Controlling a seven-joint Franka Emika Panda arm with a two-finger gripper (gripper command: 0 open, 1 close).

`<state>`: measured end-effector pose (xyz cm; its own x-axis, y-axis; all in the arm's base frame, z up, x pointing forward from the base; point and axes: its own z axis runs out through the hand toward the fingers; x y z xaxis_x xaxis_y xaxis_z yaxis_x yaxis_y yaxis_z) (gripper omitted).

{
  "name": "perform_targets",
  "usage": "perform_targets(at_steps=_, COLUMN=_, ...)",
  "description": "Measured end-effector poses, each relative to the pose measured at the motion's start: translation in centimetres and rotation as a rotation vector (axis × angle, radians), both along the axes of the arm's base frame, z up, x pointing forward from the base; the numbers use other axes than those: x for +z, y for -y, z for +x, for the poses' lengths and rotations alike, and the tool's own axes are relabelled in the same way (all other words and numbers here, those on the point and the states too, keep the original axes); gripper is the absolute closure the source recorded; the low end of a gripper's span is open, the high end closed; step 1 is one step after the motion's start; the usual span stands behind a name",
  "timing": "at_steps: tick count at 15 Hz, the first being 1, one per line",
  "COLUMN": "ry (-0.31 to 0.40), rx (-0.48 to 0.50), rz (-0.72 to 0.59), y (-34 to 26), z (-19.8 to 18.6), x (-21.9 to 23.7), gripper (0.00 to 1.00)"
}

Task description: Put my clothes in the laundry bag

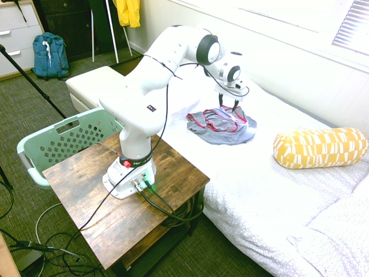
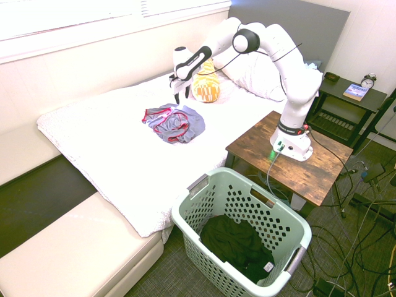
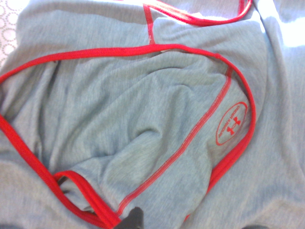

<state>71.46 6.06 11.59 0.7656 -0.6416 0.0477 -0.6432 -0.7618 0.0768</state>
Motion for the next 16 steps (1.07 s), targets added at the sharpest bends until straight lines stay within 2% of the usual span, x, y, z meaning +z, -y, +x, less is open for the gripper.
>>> perform_targets(at_steps=5, ry=-0.052, rx=0.029, rz=-0.021, y=1.0, z=2.4, x=-6.2, gripper=0.00)
perform_targets(at_steps=9, ry=-0.114, rx=0.048, rz=-0.027, y=1.4, z=2.4, x=-11.5, gripper=0.00)
perform_targets(at_steps=16, ry=-0.171, rx=0.040, rz=0.049, y=0.6, z=2.0, x=-14.5, gripper=0.00)
